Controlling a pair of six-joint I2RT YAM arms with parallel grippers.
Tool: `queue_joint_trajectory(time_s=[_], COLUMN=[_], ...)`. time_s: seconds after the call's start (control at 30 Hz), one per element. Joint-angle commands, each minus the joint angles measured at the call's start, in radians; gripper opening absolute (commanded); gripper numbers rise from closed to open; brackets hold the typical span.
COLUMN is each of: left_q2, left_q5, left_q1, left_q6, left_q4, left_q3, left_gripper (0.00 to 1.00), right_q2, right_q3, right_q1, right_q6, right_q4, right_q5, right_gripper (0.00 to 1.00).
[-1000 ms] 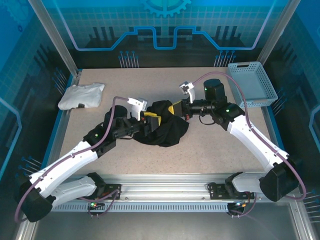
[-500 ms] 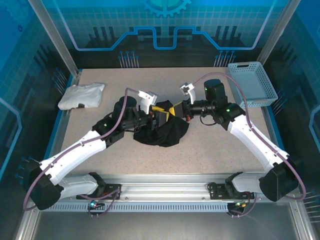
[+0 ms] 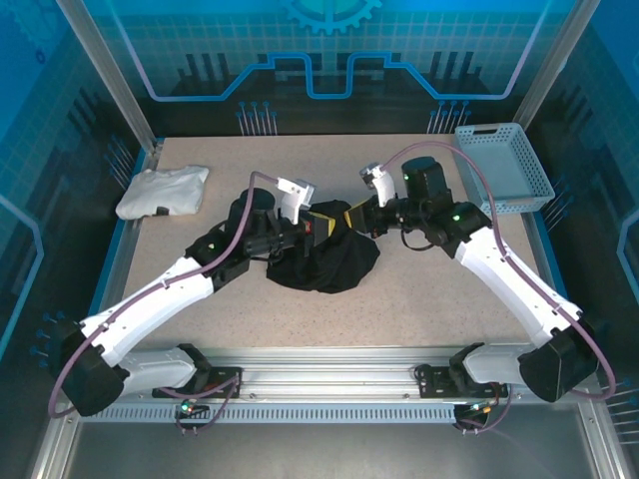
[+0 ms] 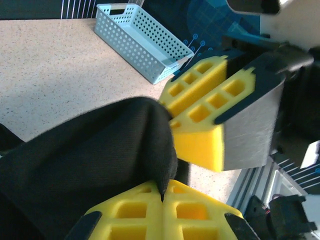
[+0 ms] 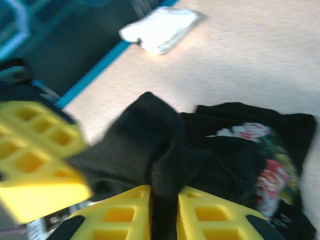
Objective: Fold the inside-out t-shirt
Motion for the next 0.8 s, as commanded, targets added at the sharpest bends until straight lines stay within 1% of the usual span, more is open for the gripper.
queue_joint_trajectory(time_s=[0.0,0.07,0.13,0.23,0.33,0.43,0.53,0.77], left_q2=[-0.055,-0.062,-0.067,-0.064,-0.059,-0.053,-0.051,-0.057], left_q5=[-0.061,-0.123,-0.172,-0.188,-0.184,-0.172,-0.168,-0.169], left_q1=[-0.035,-0.07,-0.095,-0.104,-0.108,-0.111,-0.113,-0.113], left_q6=[-0.154,-0.176,-0.181,-0.192,-0.195,-0.193,-0.193,-0.193], left_q4=[-0.077,-0.11,-0.118,-0.115,-0.114,-0.112,-0.115,-0.109], left_q3=[0.078,0.096,0.101,0.11,0.124,0.135,0.138,0.123], left_gripper=[0.0,0.0,0.0,0.0,0.0,0.0,0.0,0.0], right_q2=[-0.054,-0.122,-0.202,-0.297,-0.343,-0.336,-0.296,-0.195], right_q3=[0.013,-0.047,-0.131,-0.243,-0.318,-0.35,-0.341,-0.271], right_q1=[0.075,0.111,0.142,0.175,0.224,0.261,0.294,0.3], right_q6=[-0.091,-0.103,-0.103,-0.075,-0.06,-0.05,-0.06,-0.089], right_q4=[-0.11,-0.051,0.03,0.146,0.24,0.335,0.398,0.401], right_q5=[0.371,0.378,0.335,0.232,0.209,0.184,0.184,0.315], right_gripper=[0.31,0.36,0.42,0.48,0.52,0.53,0.52,0.45])
